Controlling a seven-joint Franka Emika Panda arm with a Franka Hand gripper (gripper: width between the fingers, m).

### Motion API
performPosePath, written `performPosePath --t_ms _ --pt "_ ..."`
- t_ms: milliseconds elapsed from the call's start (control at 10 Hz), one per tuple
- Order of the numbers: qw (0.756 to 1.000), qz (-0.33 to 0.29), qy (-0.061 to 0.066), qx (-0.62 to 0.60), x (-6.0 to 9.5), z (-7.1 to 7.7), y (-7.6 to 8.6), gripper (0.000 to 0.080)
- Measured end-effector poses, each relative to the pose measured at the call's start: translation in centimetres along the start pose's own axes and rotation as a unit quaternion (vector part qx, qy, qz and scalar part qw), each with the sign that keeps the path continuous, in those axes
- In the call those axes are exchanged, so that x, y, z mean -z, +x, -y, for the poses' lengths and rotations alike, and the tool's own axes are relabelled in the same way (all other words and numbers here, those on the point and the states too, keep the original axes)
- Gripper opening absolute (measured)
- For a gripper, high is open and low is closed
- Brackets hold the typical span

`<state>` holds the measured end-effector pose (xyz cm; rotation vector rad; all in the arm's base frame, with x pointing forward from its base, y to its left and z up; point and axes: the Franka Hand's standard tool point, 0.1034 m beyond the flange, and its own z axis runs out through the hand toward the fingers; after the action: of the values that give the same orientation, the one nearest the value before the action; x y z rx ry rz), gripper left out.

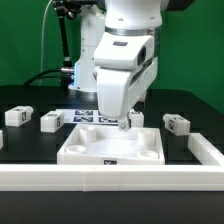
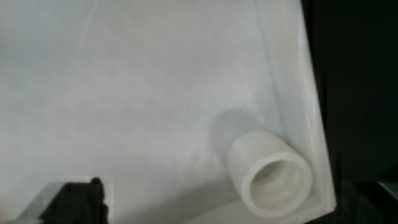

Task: Assemble one leg

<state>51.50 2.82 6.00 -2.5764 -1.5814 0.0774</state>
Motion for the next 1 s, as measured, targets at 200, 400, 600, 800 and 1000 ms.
performPosePath --t_ms 200,400,600,800,1000 --pt "0.998 -0.02 -0.055 0.032 0.0 0.6 -1.1 0.065" --pt "0.998 -0.019 -0.056 0.037 -0.4 0.7 -2.0 0.065" --pt "0.998 -0.019 -0.055 0.036 -0.5 0.8 -2.1 0.065" --pt "0.995 -0.007 -0.06 0.075 -1.4 1.3 -1.8 0.065" --pt "0.989 0.004 -0.067 0.129 -3.5 2.8 -1.3 0.065"
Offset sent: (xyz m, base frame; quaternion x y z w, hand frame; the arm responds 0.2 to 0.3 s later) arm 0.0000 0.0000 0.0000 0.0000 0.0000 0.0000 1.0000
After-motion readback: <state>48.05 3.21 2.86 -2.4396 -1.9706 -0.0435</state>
